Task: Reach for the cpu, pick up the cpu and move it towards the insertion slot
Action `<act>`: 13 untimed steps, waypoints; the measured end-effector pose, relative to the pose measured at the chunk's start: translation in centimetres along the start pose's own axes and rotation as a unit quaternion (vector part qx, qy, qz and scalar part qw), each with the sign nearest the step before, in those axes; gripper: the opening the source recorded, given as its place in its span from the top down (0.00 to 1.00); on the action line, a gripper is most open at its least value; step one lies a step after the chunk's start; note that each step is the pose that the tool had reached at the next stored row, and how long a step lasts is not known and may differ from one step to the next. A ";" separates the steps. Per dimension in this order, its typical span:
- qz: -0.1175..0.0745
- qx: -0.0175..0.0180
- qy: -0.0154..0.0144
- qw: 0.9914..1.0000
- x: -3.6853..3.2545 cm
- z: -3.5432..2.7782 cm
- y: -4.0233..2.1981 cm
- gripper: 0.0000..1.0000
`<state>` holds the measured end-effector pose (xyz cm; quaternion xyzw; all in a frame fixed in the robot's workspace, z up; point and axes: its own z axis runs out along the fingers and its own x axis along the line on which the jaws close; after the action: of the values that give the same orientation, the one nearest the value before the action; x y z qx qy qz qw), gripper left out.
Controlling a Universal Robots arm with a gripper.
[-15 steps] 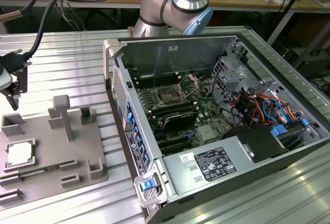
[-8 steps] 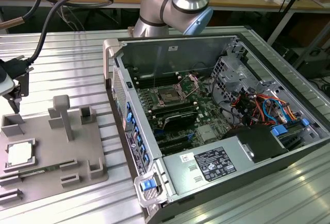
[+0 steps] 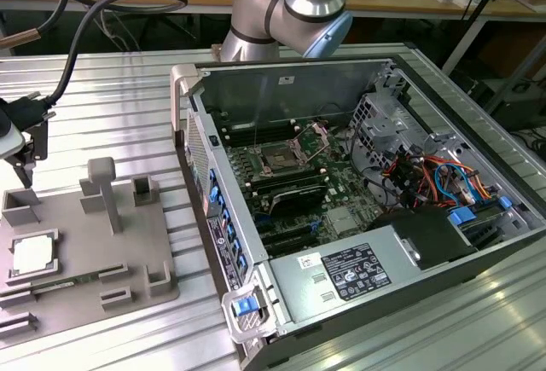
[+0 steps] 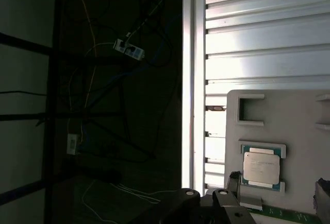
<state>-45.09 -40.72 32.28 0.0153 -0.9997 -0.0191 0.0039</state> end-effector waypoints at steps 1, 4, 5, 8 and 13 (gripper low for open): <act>0.000 0.000 0.000 1.000 0.00 0.00 0.00 0.40; 0.000 0.000 0.000 1.000 -0.01 0.09 0.00 0.40; 0.000 0.000 0.000 1.000 0.00 0.50 -0.02 0.40; 0.000 0.000 0.000 1.000 -0.02 1.68 -0.07 0.40; 0.000 0.000 0.000 1.000 -0.01 3.00 -0.12 0.40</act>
<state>-45.09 -40.73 29.28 0.0156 -0.9997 -0.0190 0.0039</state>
